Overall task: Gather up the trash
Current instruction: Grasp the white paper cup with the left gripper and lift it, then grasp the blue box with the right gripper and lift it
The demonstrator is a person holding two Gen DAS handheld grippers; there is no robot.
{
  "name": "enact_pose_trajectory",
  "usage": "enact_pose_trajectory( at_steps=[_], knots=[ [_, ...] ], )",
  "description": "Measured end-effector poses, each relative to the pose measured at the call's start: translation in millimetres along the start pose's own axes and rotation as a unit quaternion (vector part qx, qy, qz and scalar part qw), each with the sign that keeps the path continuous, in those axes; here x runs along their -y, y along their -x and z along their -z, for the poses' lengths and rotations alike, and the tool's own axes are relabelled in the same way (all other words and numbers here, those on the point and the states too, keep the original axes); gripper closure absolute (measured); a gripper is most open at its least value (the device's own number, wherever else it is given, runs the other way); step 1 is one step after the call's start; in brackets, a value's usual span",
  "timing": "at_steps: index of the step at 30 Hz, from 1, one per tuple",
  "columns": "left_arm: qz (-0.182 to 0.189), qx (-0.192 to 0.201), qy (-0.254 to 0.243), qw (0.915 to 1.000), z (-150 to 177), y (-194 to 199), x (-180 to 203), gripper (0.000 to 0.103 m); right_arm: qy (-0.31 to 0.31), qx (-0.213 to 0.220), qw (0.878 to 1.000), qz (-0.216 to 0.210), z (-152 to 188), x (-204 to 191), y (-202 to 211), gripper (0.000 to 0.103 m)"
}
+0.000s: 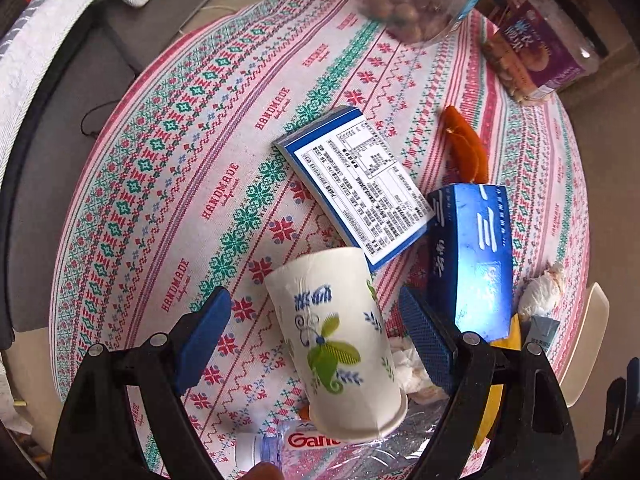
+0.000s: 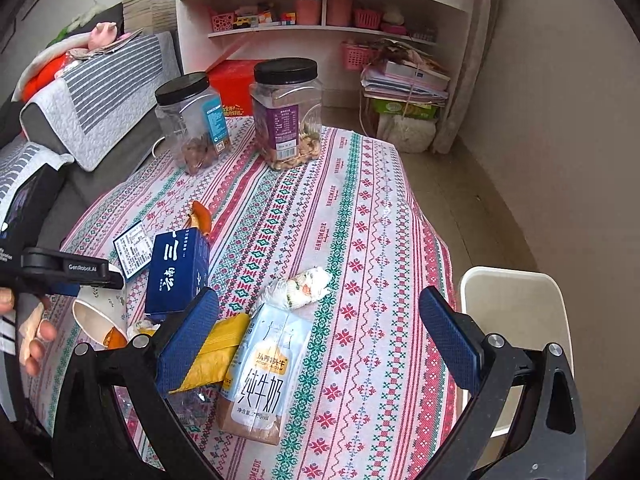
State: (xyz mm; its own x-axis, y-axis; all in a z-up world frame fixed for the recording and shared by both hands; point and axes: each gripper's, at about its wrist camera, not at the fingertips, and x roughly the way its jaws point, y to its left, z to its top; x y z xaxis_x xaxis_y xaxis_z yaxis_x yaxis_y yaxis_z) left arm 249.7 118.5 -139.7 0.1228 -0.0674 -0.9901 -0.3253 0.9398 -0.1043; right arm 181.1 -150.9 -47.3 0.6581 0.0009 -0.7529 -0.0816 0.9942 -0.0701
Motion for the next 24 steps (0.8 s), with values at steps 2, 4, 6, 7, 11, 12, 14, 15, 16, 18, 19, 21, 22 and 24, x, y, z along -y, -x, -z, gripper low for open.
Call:
enact_pose_trajectory(
  at_steps=[2, 4, 6, 7, 11, 12, 14, 15, 16, 18, 19, 21, 22, 24],
  knots=[
    [0.008, -0.023, 0.011, 0.9996, -7.2, -10.3, -2.7, 0.020, 0.008, -0.004, 1.000, 0.000, -1.6, -2.5, -4.0, 0.007],
    [0.019, -0.043, 0.007, 0.9989, -10.2, -20.5, -1.9, 0.027, 0.015, -0.008, 1.000, -0.003, -3.0, -5.3, -7.5, 0.007],
    [0.029, -0.053, -0.006, 0.9982, -7.3, -26.7, 1.5, 0.047, 0.019, -0.012, 1.000, -0.007, -4.6, -8.5, -9.8, 0.007],
    [0.028, -0.042, -0.015, 0.9986, -4.2, -23.7, 4.0, 0.047, 0.020, -0.014, 1.000, -0.010, -4.7, -10.0, -10.3, 0.007],
    [0.034, 0.027, -0.054, 0.9976, 18.8, 4.4, 15.2, 0.049, 0.020, -0.015, 0.999, -0.020, -5.9, -17.1, -10.4, 0.007],
    [0.035, 0.055, -0.060, 0.9960, 26.5, 15.9, 16.4, 0.049, 0.021, -0.014, 0.999, -0.022, -6.0, -19.1, -10.2, 0.007],
    [0.052, 0.120, -0.067, 0.9892, 43.2, 43.1, 16.5, 0.050, 0.023, -0.013, 0.999, -0.024, -6.5, -23.3, -10.6, 0.007],
    [0.057, 0.150, -0.070, 0.9845, 49.8, 56.0, 16.1, 0.050, 0.023, -0.013, 0.999, -0.025, -6.6, -25.4, -11.1, 0.007],
    [0.059, 0.187, -0.074, 0.9778, 57.5, 69.9, 15.4, 0.050, 0.024, -0.013, 0.999, -0.026, -6.5, -27.6, -11.9, 0.007],
    [0.045, 0.256, -0.086, 0.9618, 67.7, 95.3, 13.6, 0.050, 0.021, -0.016, 0.999, -0.032, -7.0, -31.4, -15.1, 0.007],
    [0.034, 0.284, -0.094, 0.9536, 74.3, 105.6, 13.7, 0.050, 0.019, -0.019, 0.999, -0.038, -7.2, -33.4, -17.2, 0.007],
    [0.011, 0.323, -0.100, 0.9410, 76.2, 123.4, 11.5, 0.050, 0.009, -0.026, 0.998, -0.054, -9.2, -37.2, -22.2, 0.007],
    [0.005, 0.337, -0.098, 0.9363, 78.8, 130.3, 9.5, 0.050, 0.004, -0.030, 0.998, -0.063, -10.7, -39.6, -25.6, 0.007],
    [0.005, 0.353, -0.086, 0.9316, 77.5, 143.4, 3.5, 0.050, -0.001, -0.036, 0.996, -0.078, -14.8, -46.8, -33.8, 0.007]
  ],
)
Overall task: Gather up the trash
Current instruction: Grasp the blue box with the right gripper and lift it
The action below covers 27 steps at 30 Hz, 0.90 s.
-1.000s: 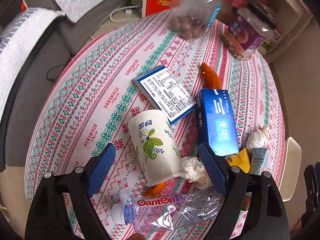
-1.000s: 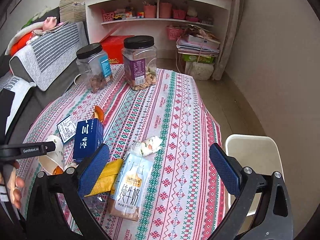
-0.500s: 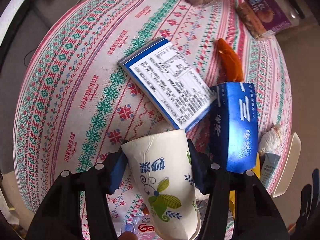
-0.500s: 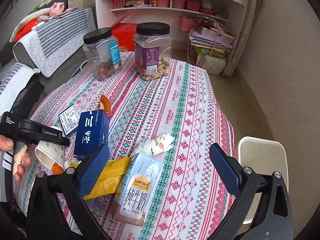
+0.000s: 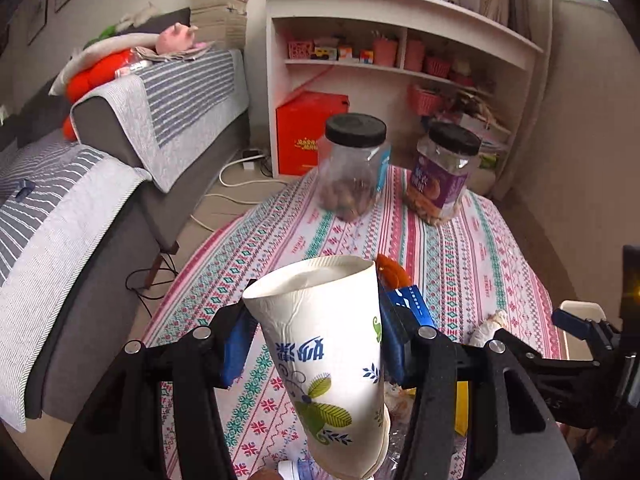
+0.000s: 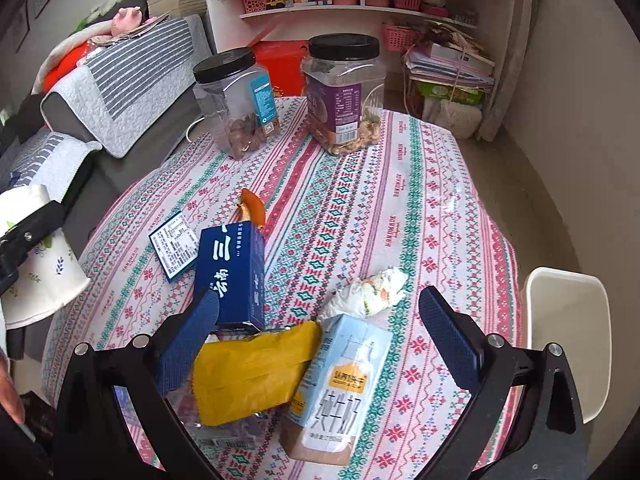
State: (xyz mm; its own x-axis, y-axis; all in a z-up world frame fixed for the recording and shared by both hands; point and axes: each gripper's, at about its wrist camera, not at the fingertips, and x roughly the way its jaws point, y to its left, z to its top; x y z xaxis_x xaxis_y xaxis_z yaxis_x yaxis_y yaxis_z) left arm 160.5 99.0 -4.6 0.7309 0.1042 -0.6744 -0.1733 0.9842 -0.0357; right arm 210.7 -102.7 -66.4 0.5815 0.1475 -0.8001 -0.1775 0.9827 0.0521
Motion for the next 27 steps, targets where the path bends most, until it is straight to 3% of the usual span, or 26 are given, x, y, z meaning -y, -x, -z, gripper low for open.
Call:
enact_pose_trajectory(
  at_steps=[9, 19, 22, 23, 27],
  knots=[
    [-0.011, 0.031, 0.022, 0.9992, -16.8, 24.9, -32.3, 0.050, 0.033, -0.063, 0.997, -0.020, -17.2, -53.6, -63.8, 0.007],
    [-0.015, 0.015, 0.029, 0.9994, -11.7, 25.3, -51.2, 0.050, 0.044, -0.123, 0.991, -0.001, -14.5, -69.7, -108.9, 0.010],
    [-0.015, 0.012, 0.031, 0.9993, -11.5, 23.9, -54.1, 0.050, 0.037, -0.130, 0.991, -0.010, -13.2, -65.9, -110.7, 0.031],
    [-0.015, 0.011, 0.033, 0.9993, -11.9, 24.0, -55.1, 0.050, 0.035, -0.130, 0.991, -0.016, -13.1, -65.0, -109.7, 0.045],
    [-0.014, 0.008, 0.038, 0.9991, -11.9, 24.0, -58.8, 0.050, 0.031, -0.113, 0.993, -0.027, -16.6, -63.0, -95.8, 0.049]
  ],
)
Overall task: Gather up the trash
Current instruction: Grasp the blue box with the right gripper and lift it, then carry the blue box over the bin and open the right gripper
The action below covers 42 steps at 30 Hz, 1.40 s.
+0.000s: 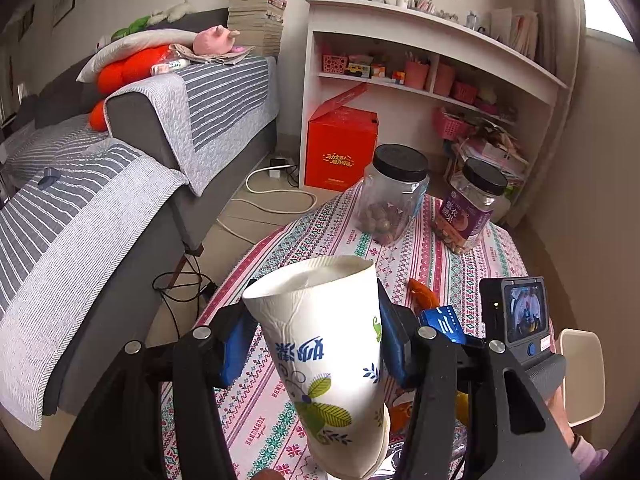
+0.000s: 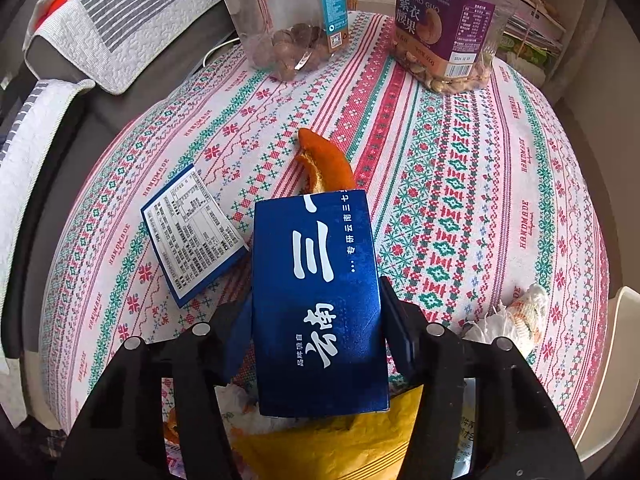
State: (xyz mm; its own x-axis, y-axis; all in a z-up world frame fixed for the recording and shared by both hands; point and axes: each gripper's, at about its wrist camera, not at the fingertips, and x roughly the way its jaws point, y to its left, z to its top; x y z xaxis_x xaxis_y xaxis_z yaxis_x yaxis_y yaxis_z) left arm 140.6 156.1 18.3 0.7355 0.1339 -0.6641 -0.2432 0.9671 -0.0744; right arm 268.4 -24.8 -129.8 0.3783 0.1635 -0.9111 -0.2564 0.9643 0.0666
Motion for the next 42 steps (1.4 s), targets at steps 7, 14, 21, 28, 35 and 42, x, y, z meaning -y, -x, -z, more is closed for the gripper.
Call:
enact_pose_trajectory(
  at_steps=[7, 14, 21, 28, 35, 42],
  knots=[
    [0.006, -0.003, 0.017, 0.9998, -0.8, 0.9, -6.3, 0.050, -0.021, 0.056, 0.995, -0.076, -3.2, 4.4, 58.6, 0.049],
    [0.011, 0.001, 0.016, 0.9998, 0.5, 2.7, 2.2, 0.050, -0.006, 0.122, 0.988, -0.098, 2.8, 6.6, 115.2, 0.049],
    [0.013, 0.000, 0.008, 0.9999, 2.5, 0.2, 15.9, 0.050, -0.004, 0.157, 0.981, -0.109, 15.6, 20.7, 139.8, 0.049],
    [0.023, -0.004, -0.006, 0.9997, 6.1, -5.1, 35.9, 0.049, 0.016, 0.196, 0.977, -0.077, 32.9, 37.5, 151.7, 0.049],
    [0.028, -0.008, -0.025, 0.9993, 8.8, -11.6, 58.6, 0.049, -0.003, 0.198, 0.979, -0.042, 39.4, 66.7, 150.6, 0.049],
    [0.037, -0.012, -0.044, 0.9983, 14.4, -18.3, 84.8, 0.049, -0.021, 0.204, 0.979, -0.015, 45.4, 96.8, 157.0, 0.049]
  ],
)
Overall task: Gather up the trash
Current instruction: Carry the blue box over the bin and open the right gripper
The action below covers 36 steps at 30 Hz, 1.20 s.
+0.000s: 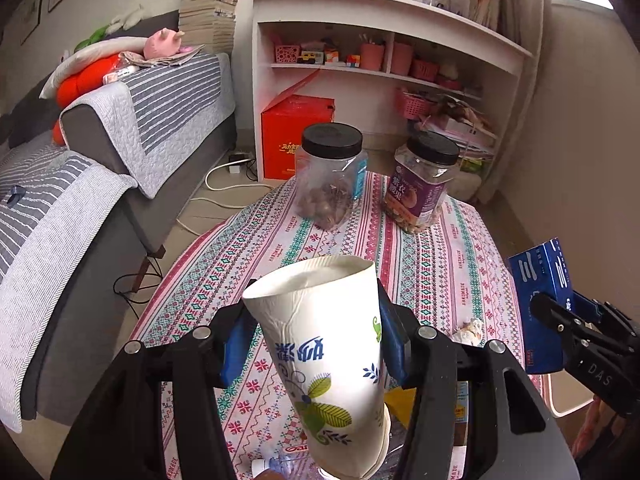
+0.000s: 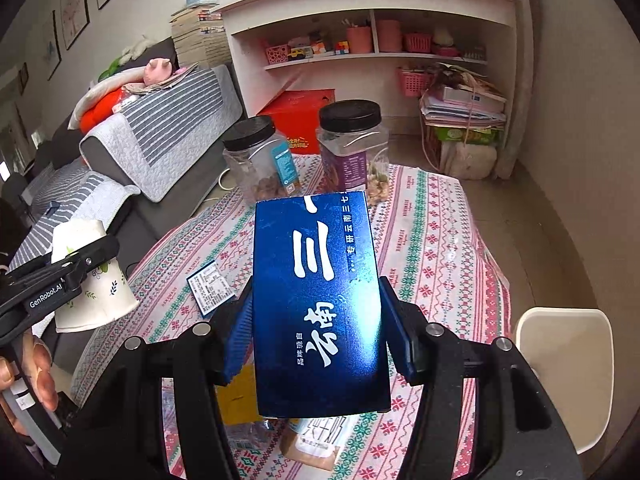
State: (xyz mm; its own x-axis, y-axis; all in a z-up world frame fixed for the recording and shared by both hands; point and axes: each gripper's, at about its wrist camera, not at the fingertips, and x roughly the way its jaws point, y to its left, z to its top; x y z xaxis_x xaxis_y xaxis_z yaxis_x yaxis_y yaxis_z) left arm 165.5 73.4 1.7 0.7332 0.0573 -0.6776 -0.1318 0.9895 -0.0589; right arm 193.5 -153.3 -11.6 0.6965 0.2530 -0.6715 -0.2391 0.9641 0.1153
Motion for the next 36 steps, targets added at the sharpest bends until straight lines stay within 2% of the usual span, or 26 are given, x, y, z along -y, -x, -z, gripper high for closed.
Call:
enact_pose_trajectory(
  at_steps=[11, 19, 27, 31, 36],
  knots=[
    [0.013, -0.005, -0.030, 0.9995, 6.6, -9.0, 35.5, 0.049, -0.033, 0.014, 0.998, 0.057, 3.6, 52.0, 24.7, 0.048],
    [0.020, -0.005, -0.048, 0.9986, 12.6, -9.8, 57.2, 0.049, -0.056, 0.010, 0.989, 0.133, 11.2, 102.9, 45.3, 0.048],
    [0.042, -0.004, -0.070, 0.9966, 19.2, -4.5, 89.8, 0.049, -0.107, 0.005, 0.970, 0.216, 26.4, 167.6, 72.6, 0.048],
    [0.066, -0.008, -0.083, 0.9944, 22.8, -1.7, 111.5, 0.049, -0.143, -0.018, 0.955, 0.261, 37.0, 206.6, 81.7, 0.047],
    [0.082, -0.012, -0.088, 0.9926, 27.3, -1.2, 141.9, 0.049, -0.179, -0.028, 0.940, 0.288, 52.3, 243.4, 98.1, 0.031]
  ],
)
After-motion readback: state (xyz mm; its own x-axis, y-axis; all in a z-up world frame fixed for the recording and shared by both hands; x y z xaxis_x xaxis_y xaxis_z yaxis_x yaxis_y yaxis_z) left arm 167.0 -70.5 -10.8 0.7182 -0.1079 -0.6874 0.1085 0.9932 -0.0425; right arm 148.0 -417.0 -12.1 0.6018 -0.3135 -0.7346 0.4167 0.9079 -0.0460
